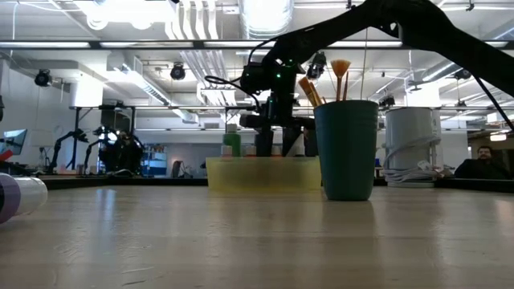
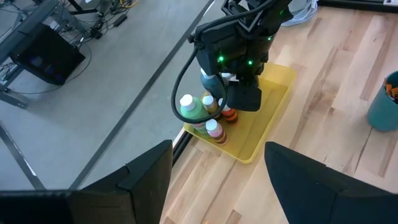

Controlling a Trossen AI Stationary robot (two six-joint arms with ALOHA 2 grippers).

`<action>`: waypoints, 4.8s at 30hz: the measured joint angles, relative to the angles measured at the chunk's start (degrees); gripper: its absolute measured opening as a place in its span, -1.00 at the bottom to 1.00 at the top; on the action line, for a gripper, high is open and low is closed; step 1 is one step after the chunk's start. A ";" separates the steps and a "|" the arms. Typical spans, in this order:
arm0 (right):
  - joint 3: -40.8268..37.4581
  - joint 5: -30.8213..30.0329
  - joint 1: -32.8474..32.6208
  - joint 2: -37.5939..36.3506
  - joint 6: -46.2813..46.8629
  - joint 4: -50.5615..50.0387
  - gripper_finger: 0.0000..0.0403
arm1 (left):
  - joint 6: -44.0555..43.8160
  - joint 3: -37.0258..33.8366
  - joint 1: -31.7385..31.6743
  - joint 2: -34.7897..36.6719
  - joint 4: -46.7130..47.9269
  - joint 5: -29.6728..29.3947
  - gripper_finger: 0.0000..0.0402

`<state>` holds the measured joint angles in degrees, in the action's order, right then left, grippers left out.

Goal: Pick & Place Paint Supplies
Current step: Put the dark pink paint bottle into the yellow bin

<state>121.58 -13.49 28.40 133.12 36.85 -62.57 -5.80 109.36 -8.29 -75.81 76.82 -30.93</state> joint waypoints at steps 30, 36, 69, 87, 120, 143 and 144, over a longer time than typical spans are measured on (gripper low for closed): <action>0.17 -0.01 -2.51 -12.24 -8.98 -0.22 0.01 | 3.87 0.00 0.02 0.00 4.48 1.54 0.29; 0.17 -0.16 -5.24 -19.08 -14.42 -0.18 -0.06 | 1.34 0.02 0.13 0.00 9.20 2.33 0.29; 0.13 0.18 -13.18 -44.04 -28.47 -4.07 -0.36 | -68.06 -7.42 41.47 -1.25 13.16 15.95 -0.03; 0.09 1.96 -13.88 -37.06 -30.55 -2.17 -0.25 | -110.64 -16.49 57.22 -1.82 13.12 30.75 -0.03; -38.08 7.83 -12.75 -76.62 -37.24 -2.25 -0.96 | -110.58 -28.17 57.13 -9.22 7.69 38.23 -0.04; -49.25 -7.44 -12.66 -99.53 -30.27 -8.34 -0.96 | -102.98 -40.09 53.93 -2.54 0.72 38.81 -0.04; -49.71 -7.44 -12.66 -99.80 -31.65 -8.21 -0.96 | -102.49 -40.09 53.92 -2.46 0.69 38.81 -0.04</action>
<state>71.87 -20.92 15.75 33.32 5.20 -70.78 -108.29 69.28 45.63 -78.27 77.50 7.88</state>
